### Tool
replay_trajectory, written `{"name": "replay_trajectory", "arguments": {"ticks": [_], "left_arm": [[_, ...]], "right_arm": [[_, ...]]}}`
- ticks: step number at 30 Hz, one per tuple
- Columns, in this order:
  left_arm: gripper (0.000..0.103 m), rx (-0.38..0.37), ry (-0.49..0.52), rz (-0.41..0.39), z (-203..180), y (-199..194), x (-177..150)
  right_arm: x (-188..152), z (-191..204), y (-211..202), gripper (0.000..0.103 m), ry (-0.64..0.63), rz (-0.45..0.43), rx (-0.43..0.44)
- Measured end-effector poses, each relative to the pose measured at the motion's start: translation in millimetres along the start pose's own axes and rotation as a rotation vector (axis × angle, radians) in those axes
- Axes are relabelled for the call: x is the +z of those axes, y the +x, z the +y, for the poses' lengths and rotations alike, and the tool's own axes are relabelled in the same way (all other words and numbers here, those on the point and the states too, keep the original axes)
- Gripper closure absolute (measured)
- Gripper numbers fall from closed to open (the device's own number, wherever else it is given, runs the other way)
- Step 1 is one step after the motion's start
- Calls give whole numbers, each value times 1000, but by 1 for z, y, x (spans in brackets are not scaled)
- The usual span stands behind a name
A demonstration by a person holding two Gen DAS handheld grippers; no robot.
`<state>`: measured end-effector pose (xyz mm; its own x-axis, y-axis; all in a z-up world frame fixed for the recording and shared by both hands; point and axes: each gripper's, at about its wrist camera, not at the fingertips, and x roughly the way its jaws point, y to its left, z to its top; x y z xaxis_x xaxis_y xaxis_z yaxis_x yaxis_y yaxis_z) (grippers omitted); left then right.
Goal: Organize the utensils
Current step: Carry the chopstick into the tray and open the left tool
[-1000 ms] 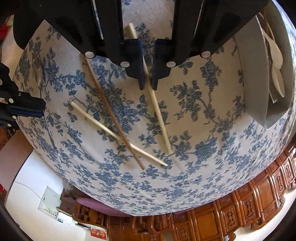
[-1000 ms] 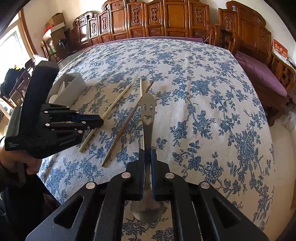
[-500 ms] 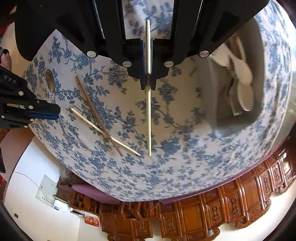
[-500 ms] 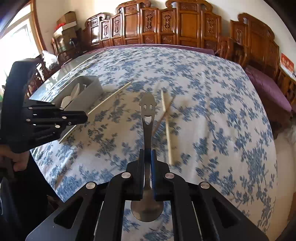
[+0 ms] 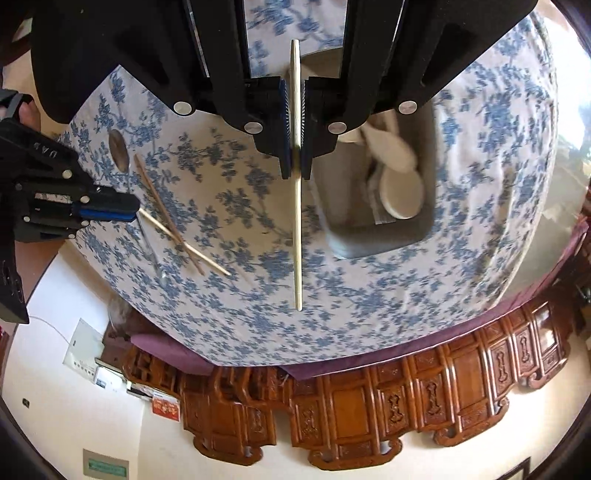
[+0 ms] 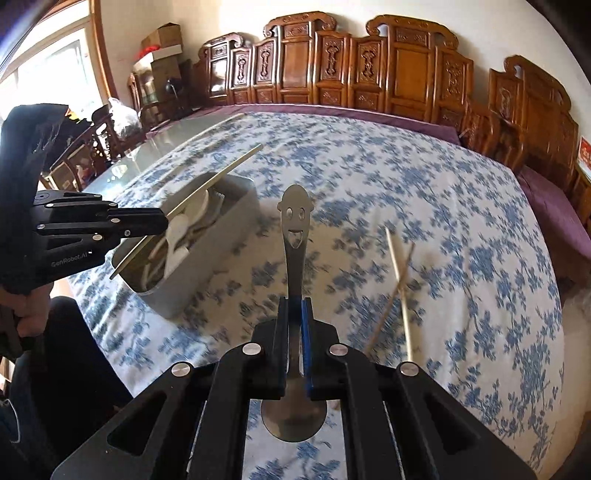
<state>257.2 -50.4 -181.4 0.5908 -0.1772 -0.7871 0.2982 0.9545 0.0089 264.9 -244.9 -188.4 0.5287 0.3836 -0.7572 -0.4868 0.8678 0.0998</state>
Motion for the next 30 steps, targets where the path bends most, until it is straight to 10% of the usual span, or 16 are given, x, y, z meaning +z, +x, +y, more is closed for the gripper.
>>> {"name": "replay_trajectory", "arguments": {"ticks": [30], "left_arm": [[87,-28,-71,110,68,52,-15]], "right_arm": [[52,55,28,95,-25,-28,62]]}}
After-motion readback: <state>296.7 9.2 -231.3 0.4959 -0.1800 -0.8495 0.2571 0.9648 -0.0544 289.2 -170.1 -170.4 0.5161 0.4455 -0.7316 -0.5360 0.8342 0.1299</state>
